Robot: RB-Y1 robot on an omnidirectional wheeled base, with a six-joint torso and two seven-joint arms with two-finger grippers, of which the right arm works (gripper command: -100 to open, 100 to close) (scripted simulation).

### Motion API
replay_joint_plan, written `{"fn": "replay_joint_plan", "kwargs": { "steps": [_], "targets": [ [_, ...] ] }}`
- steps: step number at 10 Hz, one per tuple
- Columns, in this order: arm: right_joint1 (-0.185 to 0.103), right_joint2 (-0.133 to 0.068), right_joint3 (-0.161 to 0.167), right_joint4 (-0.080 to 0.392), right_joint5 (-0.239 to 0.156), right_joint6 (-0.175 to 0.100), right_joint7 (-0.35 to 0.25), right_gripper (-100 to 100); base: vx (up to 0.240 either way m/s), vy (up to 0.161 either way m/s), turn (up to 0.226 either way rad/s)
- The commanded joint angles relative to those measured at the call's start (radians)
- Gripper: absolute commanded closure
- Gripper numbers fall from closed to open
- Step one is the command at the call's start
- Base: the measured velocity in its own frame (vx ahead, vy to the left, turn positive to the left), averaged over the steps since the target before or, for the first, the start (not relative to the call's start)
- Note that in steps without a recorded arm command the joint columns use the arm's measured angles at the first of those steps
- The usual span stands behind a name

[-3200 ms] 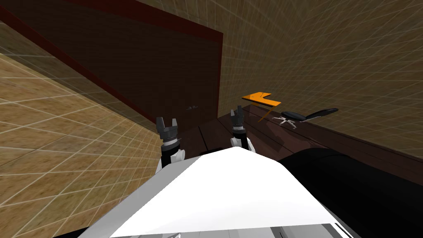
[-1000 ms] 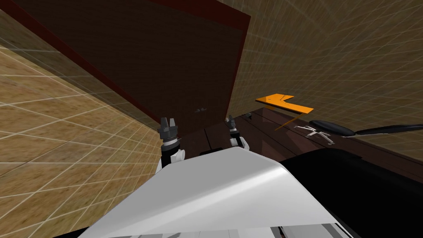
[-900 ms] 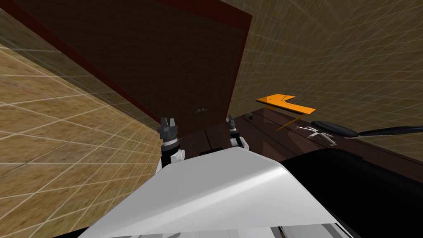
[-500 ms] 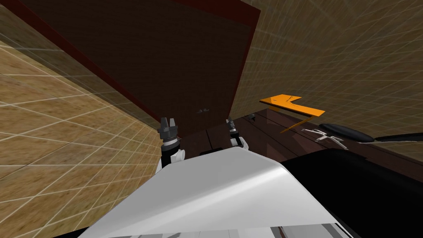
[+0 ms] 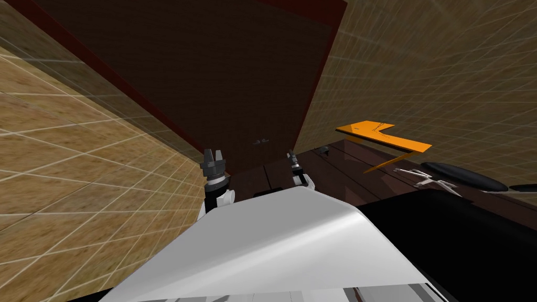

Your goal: Pull the door open

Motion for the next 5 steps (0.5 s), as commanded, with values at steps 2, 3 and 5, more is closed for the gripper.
{"fn": "replay_joint_plan", "kwargs": {
  "steps": [2,3,5],
  "targets": [
    [-0.023,-0.01,-0.012,0.085,0.006,-0.021,-0.015,-100,0.116,0.057,0.056],
    [-0.033,-0.014,-0.017,0.111,0.008,-0.027,-0.021,-100,0.116,0.058,0.061],
    [-0.053,-0.021,-0.026,0.172,0.012,-0.039,-0.032,-100,0.112,0.069,0.056]
  ]
}}
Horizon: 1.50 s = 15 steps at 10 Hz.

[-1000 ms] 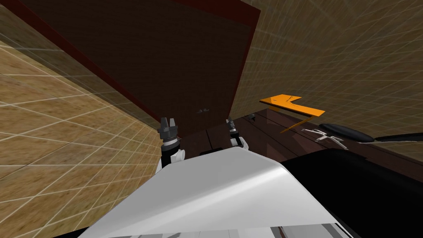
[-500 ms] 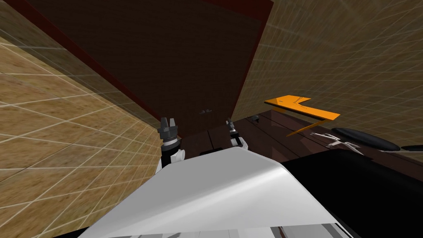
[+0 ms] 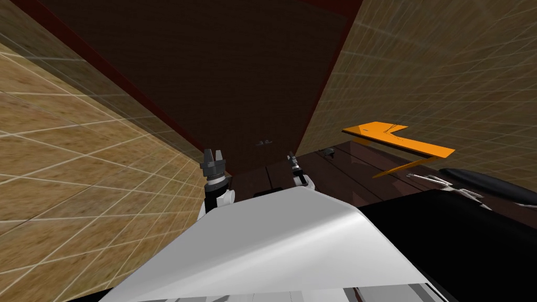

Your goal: Pull the door open

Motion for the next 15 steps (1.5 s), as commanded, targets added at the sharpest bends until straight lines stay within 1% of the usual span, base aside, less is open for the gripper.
{"fn": "replay_joint_plan", "kwargs": {
  "steps": [1,2,3,10,15],
  "targets": [
    [-0.018,-0.004,-0.007,0.05,0.004,-0.012,-0.008,-100,0.112,0.061,0.064],
    [-0.027,-0.008,-0.012,0.077,0.006,-0.018,-0.014,-100,0.128,0.068,0.066],
    [-0.027,-0.008,-0.012,0.083,0.006,-0.018,-0.014,-100,0.075,0.035,0.008],
    [-0.092,-0.03,-0.042,0.276,0.021,-0.057,-0.051,-100,0.099,0.042,0.053],
    [-0.133,-0.043,-0.06,0.399,0.03,-0.082,-0.074,-100,0.112,0.04,0.047]
  ]
}}
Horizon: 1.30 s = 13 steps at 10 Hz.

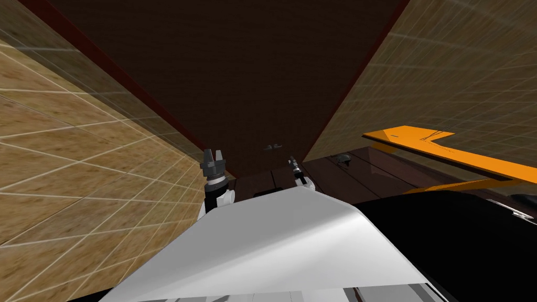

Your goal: Pull the door open

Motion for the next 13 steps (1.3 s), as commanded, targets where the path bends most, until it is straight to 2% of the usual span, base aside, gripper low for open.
{"fn": "replay_joint_plan", "kwargs": {
  "steps": [1,5,6,13],
  "targets": [
    [-0.015,-0.002,-0.006,0.041,0.003,-0.01,-0.005,-100,0.12,0.033,0.054],
    [-0.043,-0.011,-0.019,0.125,0.009,-0.027,-0.021,-100,0.101,0.03,0.04],
    [-0.054,-0.014,-0.024,0.158,0.012,-0.034,-0.027,-100,0.142,0.03,0.054],
    [-0.097,-0.026,-0.043,0.285,0.021,-0.06,-0.052,-100,0.123,0.019,0.038]
  ]
}}
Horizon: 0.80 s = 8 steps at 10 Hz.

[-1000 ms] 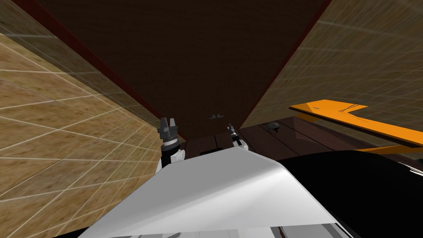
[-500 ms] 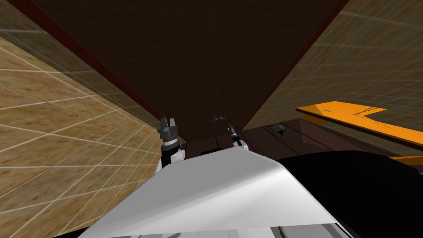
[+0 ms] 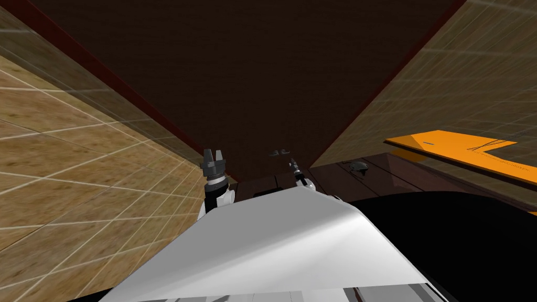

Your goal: Pull the door open

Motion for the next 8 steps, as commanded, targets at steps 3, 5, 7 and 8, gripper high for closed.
{"fn": "replay_joint_plan", "kwargs": {
  "steps": [3,5,7,8],
  "targets": [
    [0.021,-0.027,-0.051,0.023,-0.031,0.005,0.014,-100,0.006,-0.014,0.063],
    [0.021,-0.027,-0.051,0.023,-0.031,0.005,0.014,-100,-0.025,-0.016,0.022],
    [0.035,-0.046,-0.091,0.041,-0.056,0.009,0.028,-100,-0.009,-0.018,0.114],
    [0.041,-0.056,-0.115,0.052,-0.071,0.012,0.037,-100,0.004,-0.038,0.141]
  ]
}}
